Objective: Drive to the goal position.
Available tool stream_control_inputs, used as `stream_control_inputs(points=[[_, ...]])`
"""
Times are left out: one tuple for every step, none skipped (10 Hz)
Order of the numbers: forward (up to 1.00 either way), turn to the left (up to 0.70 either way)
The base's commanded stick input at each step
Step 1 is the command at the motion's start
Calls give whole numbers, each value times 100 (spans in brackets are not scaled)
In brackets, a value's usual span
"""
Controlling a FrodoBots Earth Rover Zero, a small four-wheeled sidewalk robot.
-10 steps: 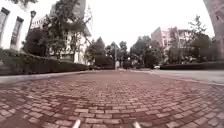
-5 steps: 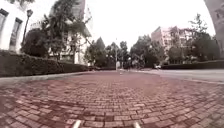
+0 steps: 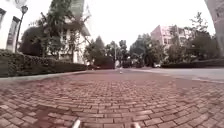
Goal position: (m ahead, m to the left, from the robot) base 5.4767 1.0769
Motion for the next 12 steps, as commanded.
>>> stream_control_inputs(points=[[70,0],[70,0],[70,-4],[70,-10],[70,-5],[70,0],[70,0],[70,-2],[70,-6],[70,-5],[70,-2],[70,0]])
